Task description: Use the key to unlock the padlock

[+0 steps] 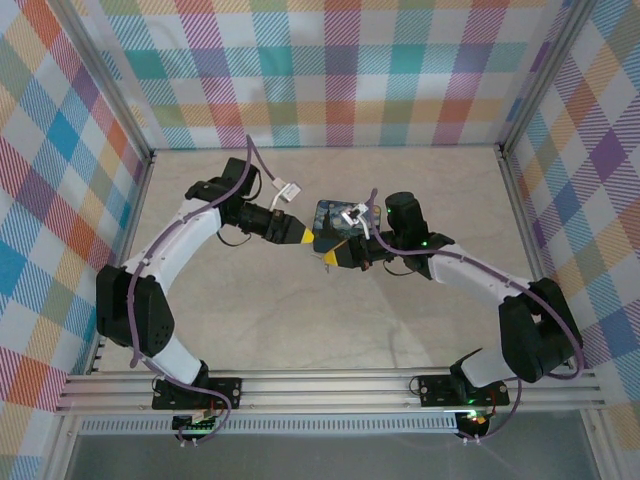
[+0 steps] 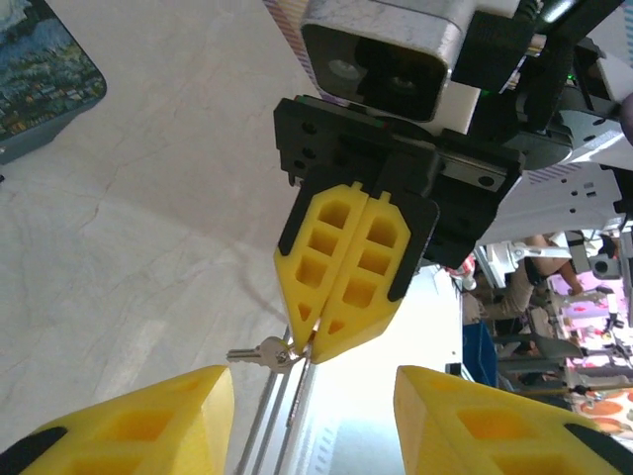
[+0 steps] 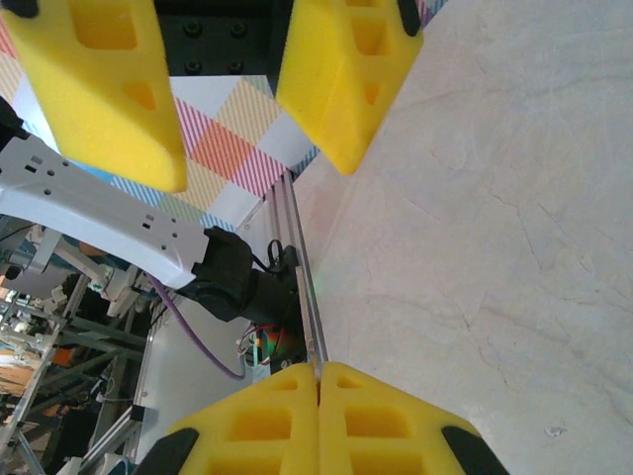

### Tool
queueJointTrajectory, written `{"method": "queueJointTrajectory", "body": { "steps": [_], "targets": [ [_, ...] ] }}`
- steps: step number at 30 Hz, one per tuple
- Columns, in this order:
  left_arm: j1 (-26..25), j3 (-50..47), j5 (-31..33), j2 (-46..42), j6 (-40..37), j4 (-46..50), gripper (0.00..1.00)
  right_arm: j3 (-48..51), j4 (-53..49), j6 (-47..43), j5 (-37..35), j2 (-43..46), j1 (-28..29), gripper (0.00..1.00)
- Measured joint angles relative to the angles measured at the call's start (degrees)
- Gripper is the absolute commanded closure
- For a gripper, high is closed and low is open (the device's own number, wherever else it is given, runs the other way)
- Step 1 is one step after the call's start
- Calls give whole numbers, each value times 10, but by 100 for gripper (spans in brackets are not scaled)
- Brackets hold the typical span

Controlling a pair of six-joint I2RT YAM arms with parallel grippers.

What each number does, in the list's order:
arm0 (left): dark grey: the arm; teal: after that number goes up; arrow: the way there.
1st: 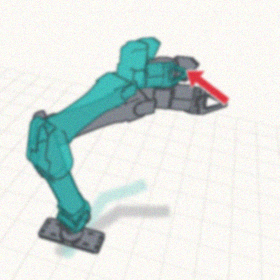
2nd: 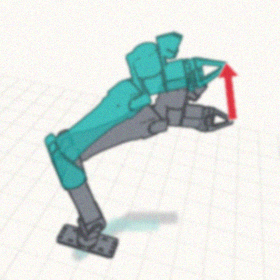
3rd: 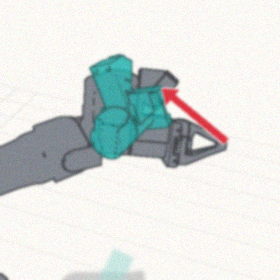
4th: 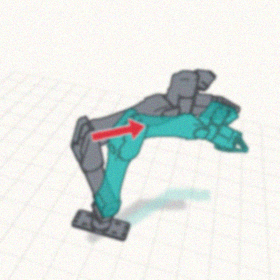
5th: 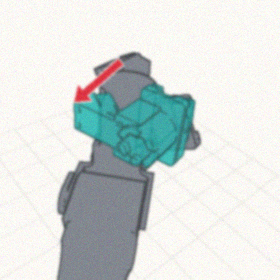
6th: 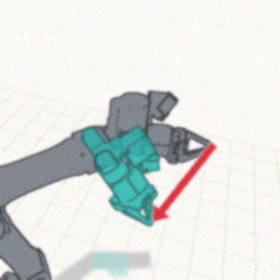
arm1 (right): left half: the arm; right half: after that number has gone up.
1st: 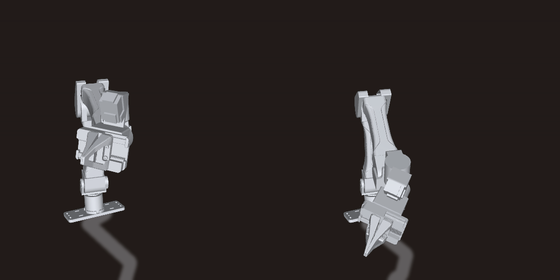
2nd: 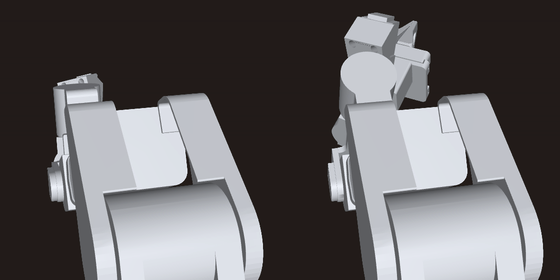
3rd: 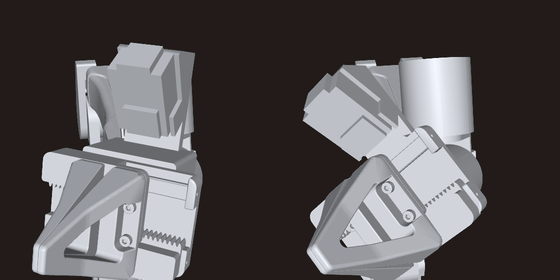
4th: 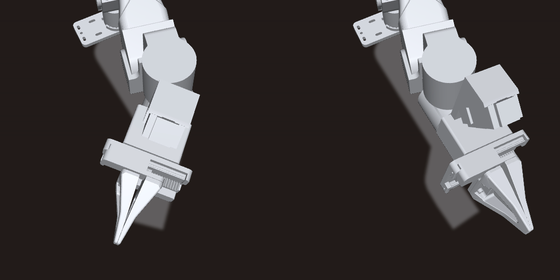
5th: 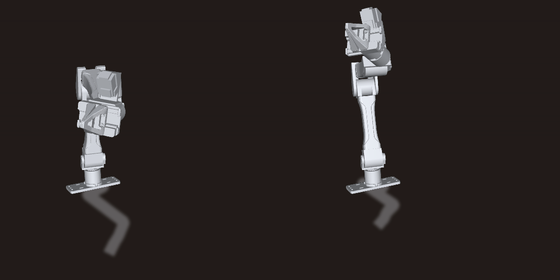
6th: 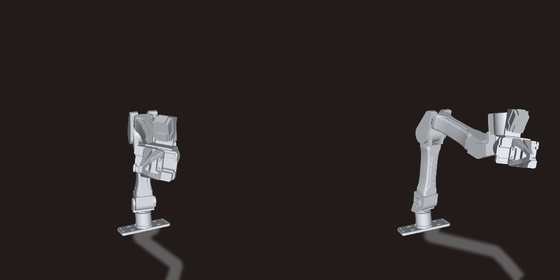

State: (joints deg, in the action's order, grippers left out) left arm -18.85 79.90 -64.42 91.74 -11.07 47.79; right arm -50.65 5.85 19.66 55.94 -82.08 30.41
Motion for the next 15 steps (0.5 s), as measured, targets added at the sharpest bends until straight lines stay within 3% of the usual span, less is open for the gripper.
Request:
{"method": "queueJointTrajectory", "body": {
  "steps": [4,9,15],
  "targets": [
    [0,-10,30,-6,28,-26,53,0,6,0,-6,7,0,100],
    [0,-51,110,-18,115,-98,52,5,3,1,-41,16,-2,100],
    [-18,-108,298,-47,239,-180,50,47,-8,29,-120,47,-49,100]
  ]
}}
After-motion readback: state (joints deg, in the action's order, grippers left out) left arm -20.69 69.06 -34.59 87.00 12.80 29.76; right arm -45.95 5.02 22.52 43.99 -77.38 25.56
